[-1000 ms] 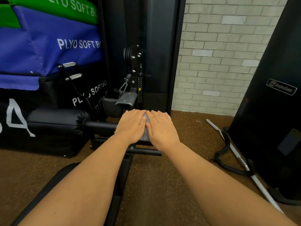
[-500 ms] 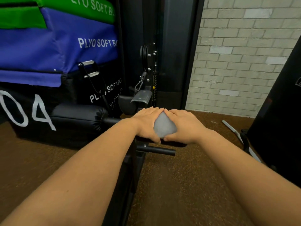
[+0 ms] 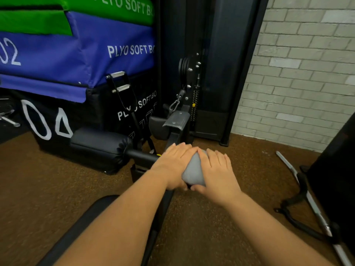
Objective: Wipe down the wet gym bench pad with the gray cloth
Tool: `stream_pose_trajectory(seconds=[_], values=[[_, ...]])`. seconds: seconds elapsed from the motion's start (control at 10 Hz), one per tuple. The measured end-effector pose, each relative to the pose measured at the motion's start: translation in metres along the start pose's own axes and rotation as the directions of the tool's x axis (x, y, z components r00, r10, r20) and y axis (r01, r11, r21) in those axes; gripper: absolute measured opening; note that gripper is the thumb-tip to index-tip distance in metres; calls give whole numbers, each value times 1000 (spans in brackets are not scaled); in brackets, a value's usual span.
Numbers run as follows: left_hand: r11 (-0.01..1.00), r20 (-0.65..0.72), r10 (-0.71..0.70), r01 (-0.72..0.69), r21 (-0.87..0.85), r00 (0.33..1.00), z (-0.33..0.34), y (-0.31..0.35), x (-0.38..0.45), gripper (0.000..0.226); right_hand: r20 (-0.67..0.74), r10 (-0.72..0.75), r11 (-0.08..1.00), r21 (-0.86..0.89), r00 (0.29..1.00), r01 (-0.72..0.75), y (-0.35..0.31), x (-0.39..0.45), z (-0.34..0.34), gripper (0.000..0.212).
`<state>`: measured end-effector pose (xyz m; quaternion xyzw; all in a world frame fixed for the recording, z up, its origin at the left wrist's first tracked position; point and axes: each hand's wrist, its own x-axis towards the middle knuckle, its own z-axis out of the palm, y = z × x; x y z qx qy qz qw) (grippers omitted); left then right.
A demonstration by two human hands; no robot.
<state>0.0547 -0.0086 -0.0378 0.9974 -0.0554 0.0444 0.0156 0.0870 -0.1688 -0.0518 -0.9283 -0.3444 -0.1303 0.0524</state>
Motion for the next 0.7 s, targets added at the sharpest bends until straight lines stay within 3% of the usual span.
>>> stream_pose_trajectory(seconds=[0.3,0.4,0.5,0.7], values=[[997,169,-55,46,55,984,-20,4,-1,129,182,94,995,10,979,-98,-14,5,-21,111],[986,248,-59,18,167,967,-35,6,-1,136,353,123,991,13,928,-136,-16,9,-36,121],[953,300,-115,20,302,947,-60,7,-4,139,497,207,957,78,843,-280,-16,11,-60,117],[972,215,-138,91,215,967,-146,-5,-5,103,481,301,914,102,824,-393,-9,17,-133,81]])
